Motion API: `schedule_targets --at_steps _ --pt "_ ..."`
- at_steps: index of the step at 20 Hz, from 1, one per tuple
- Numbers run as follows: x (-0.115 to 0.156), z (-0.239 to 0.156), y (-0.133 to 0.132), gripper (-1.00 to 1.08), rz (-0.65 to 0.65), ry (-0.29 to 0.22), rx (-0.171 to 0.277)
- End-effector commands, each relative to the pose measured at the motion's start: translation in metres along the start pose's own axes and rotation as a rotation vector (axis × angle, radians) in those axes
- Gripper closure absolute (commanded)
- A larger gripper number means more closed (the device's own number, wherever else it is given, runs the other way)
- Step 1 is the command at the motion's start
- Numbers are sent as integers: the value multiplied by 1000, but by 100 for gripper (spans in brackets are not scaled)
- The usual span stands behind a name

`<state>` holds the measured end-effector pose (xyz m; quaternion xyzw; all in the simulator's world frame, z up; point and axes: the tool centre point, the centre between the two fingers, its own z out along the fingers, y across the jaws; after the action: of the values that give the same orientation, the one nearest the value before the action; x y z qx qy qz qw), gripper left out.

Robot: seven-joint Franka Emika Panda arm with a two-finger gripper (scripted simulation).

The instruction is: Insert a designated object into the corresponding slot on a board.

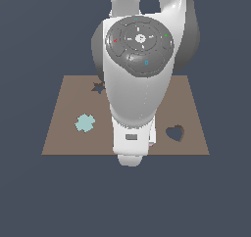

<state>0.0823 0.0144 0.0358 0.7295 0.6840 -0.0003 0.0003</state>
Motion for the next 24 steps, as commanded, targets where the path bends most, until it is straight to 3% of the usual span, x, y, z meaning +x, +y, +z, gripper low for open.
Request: schedule_targets --at_steps 1,14,24 --pt "14 -1 7 108 -112 0 -1" --pt "91 -4 13 108 -679 0 -1" --pt "129 -5 -2 108 -973 0 -1"
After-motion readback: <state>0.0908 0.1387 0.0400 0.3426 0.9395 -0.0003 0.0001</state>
